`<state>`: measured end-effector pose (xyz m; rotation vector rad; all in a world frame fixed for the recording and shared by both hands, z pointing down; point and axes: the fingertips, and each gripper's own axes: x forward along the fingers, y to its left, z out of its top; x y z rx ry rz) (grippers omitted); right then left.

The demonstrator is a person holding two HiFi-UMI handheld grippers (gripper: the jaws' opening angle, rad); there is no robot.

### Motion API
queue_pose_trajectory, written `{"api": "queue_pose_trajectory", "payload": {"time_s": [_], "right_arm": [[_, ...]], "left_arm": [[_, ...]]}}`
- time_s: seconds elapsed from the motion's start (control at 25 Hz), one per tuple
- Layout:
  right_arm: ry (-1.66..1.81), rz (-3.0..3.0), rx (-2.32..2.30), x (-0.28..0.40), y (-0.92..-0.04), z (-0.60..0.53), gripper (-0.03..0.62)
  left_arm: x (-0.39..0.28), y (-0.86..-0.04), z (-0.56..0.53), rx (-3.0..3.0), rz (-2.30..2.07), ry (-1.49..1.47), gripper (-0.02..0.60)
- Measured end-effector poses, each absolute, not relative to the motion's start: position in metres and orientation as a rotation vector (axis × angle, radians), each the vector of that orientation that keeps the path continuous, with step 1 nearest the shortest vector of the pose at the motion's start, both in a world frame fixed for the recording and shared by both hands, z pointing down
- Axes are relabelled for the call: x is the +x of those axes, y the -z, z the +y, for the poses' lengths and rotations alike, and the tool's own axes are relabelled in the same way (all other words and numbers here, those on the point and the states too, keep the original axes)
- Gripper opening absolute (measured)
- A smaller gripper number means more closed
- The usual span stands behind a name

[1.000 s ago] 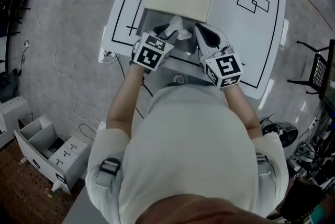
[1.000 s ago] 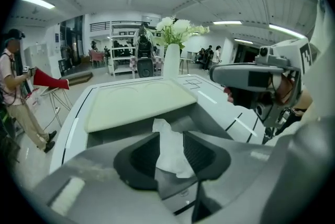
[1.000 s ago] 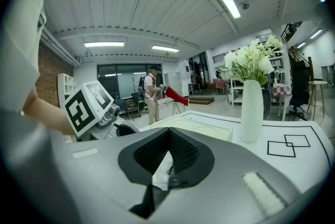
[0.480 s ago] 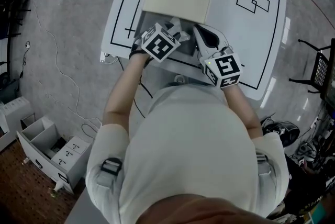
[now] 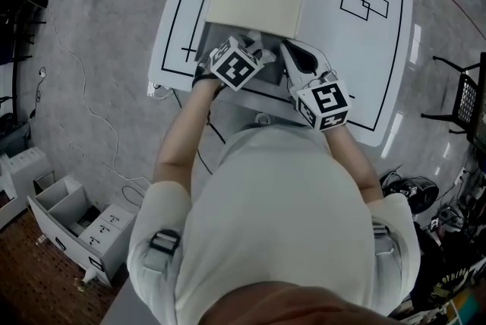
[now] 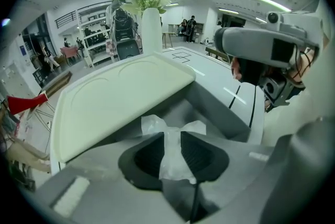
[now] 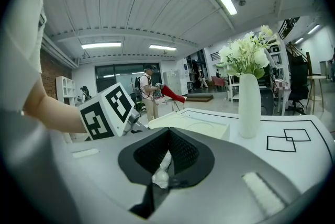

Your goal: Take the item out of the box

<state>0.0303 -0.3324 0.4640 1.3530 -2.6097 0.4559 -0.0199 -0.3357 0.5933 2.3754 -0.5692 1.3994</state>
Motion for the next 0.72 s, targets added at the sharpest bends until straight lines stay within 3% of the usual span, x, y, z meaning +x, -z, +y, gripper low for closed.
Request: {"api": "queue_pose_trajectory", "payload": {"time_s": [0.32,0.72], "right_arm": [[-0.440,-2.616,1.355,0.029,-0.462,-0.325,-0.008],[-0.410,-2.614,1.389,0.028,-0.452,-0.306,-0.008]], "left_arm": [[-0.020,-0.589,-0.335,2.400,-0.619,-1.375,0.039],[-0.025,-0.554,-0.330,2.459,-0.740,-1.236,0.023]]}}
